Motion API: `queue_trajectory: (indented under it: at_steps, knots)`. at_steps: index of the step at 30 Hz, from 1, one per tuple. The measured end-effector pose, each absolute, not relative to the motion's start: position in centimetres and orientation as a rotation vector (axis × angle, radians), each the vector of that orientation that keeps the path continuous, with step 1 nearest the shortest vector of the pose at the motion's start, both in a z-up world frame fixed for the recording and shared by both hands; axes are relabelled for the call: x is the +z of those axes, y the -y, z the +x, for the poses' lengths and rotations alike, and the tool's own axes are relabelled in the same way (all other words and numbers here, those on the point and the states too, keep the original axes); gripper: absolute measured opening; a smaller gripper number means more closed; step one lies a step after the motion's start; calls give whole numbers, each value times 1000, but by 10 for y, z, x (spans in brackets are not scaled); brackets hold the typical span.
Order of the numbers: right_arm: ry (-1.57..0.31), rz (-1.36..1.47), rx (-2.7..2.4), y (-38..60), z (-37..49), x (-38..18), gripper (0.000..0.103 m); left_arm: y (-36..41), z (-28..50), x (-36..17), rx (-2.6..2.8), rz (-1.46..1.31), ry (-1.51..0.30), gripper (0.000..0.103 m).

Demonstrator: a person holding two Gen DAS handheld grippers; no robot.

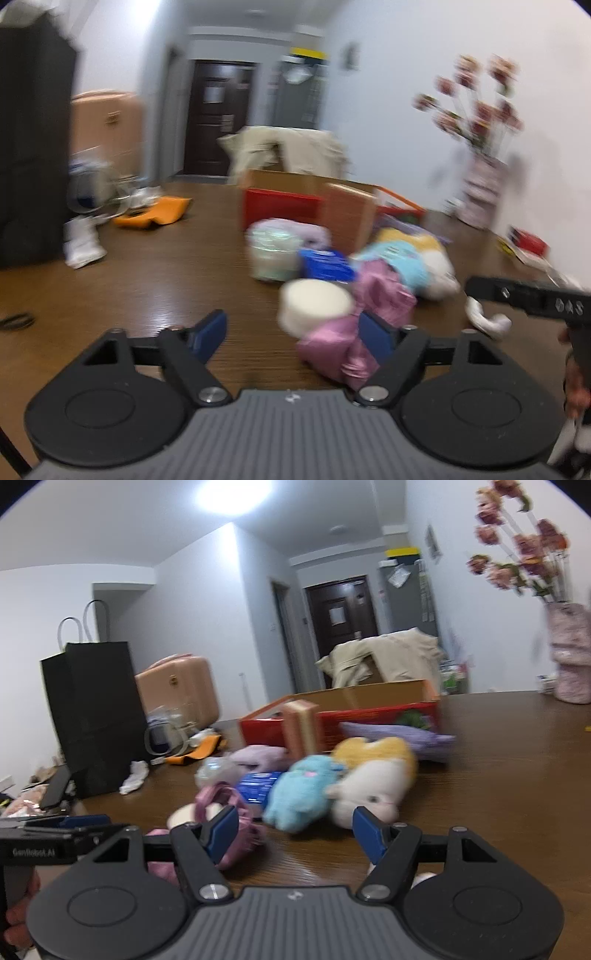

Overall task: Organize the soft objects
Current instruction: 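Reach the left gripper to the pink satin bow and close on it, then carry the pink bow into the cardboard box and open the left gripper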

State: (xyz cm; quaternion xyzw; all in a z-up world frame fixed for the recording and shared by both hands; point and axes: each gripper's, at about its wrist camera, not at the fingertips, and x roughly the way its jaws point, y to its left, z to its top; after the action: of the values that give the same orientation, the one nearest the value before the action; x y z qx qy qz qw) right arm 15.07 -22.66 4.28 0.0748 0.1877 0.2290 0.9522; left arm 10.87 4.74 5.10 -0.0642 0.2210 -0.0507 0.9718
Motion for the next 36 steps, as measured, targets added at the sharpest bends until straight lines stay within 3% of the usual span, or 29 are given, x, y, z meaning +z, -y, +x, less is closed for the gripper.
queue_trajectory:
  at_steps: [5, 7, 9, 11, 12, 16, 19, 21, 24, 27, 28, 29, 30, 33, 36]
  knots:
    - [-404, 137, 582, 197, 183, 54, 64, -48, 102, 49, -240, -261, -472, 82]
    - [-450, 144, 616, 186, 204, 52, 43, -36, 106, 45, -226, -215, -482, 79]
    - [-526, 174, 648, 179, 225, 47, 31, -31, 117, 40, -208, -195, -535, 57]
    - [-566, 191, 646, 177, 234, 39, 21, -35, 124, 33, -218, -221, -565, 45]
    - [-580, 189, 636, 177, 233, 34, 14, -38, 126, 31, -215, -232, -570, 43]
    - [-595, 284, 613, 194, 209, 22, 7, -46, 121, 29, -183, -259, -532, 39]
    - [-576, 336, 577, 206, 181, 20, 7, -47, 120, 32, -192, -303, -510, 41]
    - [-572, 325, 563, 208, 171, 20, 13, -45, 120, 33, -195, -308, -505, 51]
    - [-559, 298, 546, 208, 172, 21, 24, -42, 126, 31, -182, -306, -534, 51]
    - [-566, 242, 546, 199, 182, 22, 25, -43, 133, 26, -165, -330, -553, 51]
    - [-572, 240, 551, 197, 186, 22, 25, -43, 134, 26, -171, -333, -556, 47]
    - [-580, 239, 560, 194, 190, 22, 25, -43, 135, 26, -185, -338, -553, 31]
    - [-592, 234, 570, 191, 193, 21, 24, -42, 135, 27, -208, -340, -549, 27]
    - [-582, 218, 580, 189, 190, 22, 11, -40, 130, 31, -217, -315, -526, 20]
    - [-543, 270, 591, 198, 180, 30, 8, -39, 124, 42, -256, -314, -501, 19]
